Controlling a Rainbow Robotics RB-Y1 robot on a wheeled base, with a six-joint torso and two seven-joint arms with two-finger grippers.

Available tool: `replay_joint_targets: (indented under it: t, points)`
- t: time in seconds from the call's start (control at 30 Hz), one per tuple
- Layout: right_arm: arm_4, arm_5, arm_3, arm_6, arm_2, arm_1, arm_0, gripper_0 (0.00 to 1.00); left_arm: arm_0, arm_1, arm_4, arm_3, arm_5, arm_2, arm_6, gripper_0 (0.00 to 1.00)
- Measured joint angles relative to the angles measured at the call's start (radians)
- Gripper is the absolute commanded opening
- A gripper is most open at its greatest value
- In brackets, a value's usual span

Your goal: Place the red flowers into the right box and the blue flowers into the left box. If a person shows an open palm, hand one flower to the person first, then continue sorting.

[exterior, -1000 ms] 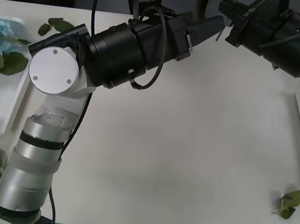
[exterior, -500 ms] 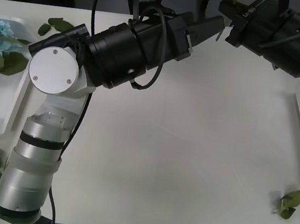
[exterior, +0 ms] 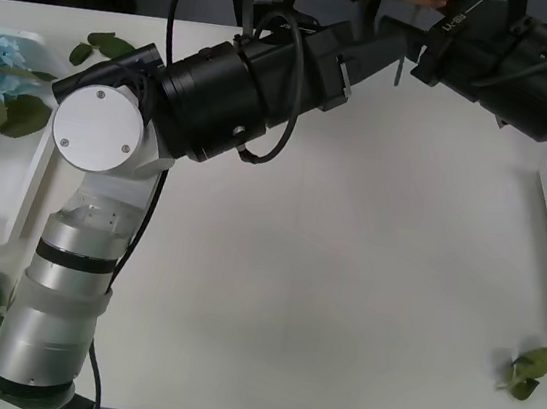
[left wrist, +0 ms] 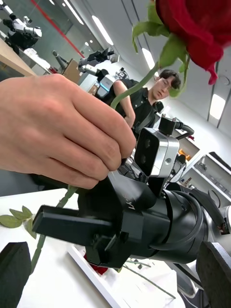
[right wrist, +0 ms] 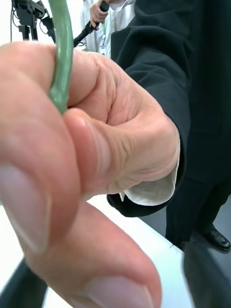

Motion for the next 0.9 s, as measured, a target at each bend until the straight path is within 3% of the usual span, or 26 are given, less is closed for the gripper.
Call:
replay_joint_targets:
  t: [0.7, 0.9]
  points:
    - [0.000, 0.004, 0.000, 0.001, 0.000, -0.001, 0.004, 1.00, 0.000, 0.000, 0.000, 0.000, 0.000, 0.000, 0.000, 1.00]
    - [-0.004, 0.079, 0.000, 0.003, -0.026, -0.058, 0.006, 1.00, 0.000, 0.000, 0.000, 0.000, 0.000, 0.000, 0.000, 1.00]
